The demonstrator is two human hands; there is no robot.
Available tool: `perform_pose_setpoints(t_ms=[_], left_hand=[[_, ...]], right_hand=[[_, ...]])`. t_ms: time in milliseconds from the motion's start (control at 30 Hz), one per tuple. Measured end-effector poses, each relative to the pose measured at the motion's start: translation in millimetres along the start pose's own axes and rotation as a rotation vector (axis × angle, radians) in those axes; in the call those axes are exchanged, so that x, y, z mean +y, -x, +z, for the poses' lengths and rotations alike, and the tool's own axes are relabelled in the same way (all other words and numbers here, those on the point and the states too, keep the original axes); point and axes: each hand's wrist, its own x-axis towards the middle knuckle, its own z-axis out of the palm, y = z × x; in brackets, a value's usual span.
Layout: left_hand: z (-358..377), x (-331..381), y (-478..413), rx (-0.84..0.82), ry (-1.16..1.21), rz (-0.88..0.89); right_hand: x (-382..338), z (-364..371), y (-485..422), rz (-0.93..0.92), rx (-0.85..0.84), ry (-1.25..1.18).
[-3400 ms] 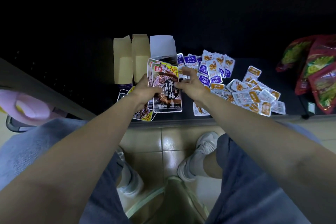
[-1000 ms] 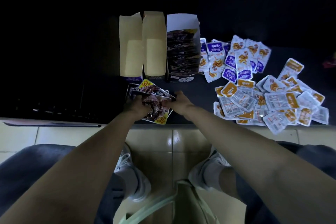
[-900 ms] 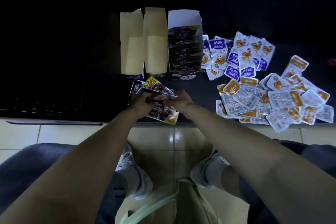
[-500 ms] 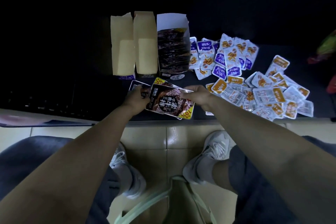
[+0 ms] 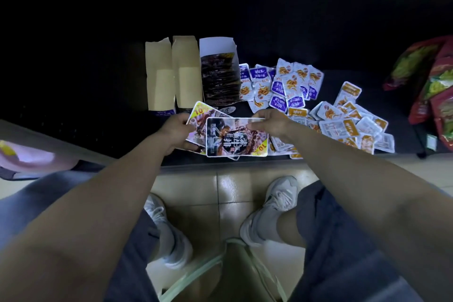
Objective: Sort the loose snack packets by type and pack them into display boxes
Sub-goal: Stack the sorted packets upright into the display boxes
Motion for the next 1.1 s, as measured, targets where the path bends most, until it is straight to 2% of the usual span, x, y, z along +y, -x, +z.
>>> perform_pose_setpoints(t_ms=[100, 167, 267, 333, 367, 467, 533, 600, 767, 833, 933, 1000, 1100], left_hand=[[-1.9, 9.6, 4.5, 0.036, -0.099, 0.146], [-2.5, 13.6, 3.7, 0.072, -0.055, 0.198], [-1.7, 19.0, 4.7, 0.116, 0.239, 0.074], [2.7, 20.8, 5.5, 0.052, 0.401, -0.02], [6.7, 20.4, 5.8, 0.027, 0.402, -0.023], [15.8, 18.3, 7.2, 0.105, 0.219, 0.06], [14.5, 15.2, 4.0, 0.169, 0.025, 0.144], [13.6, 15.8, 5.6, 0.139, -0.101, 0.183], [24.5, 18.4, 13.4, -0.008, -0.164, 0.13], [26.4, 18.1, 15.9, -0.076, -0.111, 0.091], [25.0, 14.2, 15.8, -0.16, -0.158, 0.179], [22.7, 12.0, 11.7, -0.113, -0.173, 0.178], [20.0, 14.6, 11.6, -0.05, -0.037, 0.145]], right_hand=[[-4.3, -6.4, 7.3, -0.029, -0.001, 0.019], [-5.1, -9.0, 12.3, -0.035, -0.039, 0.061], [-5.9, -7.6, 18.4, -0.034, -0.071, 0.058], [-6.0, -4.5, 19.9, -0.038, -0.061, 0.019], [-5.6, -3.2, 18.9, -0.035, -0.062, 0.014], [-9.1, 1.0, 22.2, -0.051, -0.107, 0.078], [-11.2, 1.7, 24.9, -0.075, -0.069, 0.07], [-13.8, 0.9, 23.5, -0.107, -0.027, -0.006], [-27.4, 8.7, 24.4, -0.136, -0.057, -0.097], [-27.4, 13.1, 24.6, -0.137, -0.052, -0.107], [-25.1, 14.1, 26.3, -0.167, -0.046, -0.129], [-22.7, 12.1, 26.0, -0.168, -0.034, -0.154], [-18.9, 5.3, 26.8, -0.082, -0.109, -0.201]])
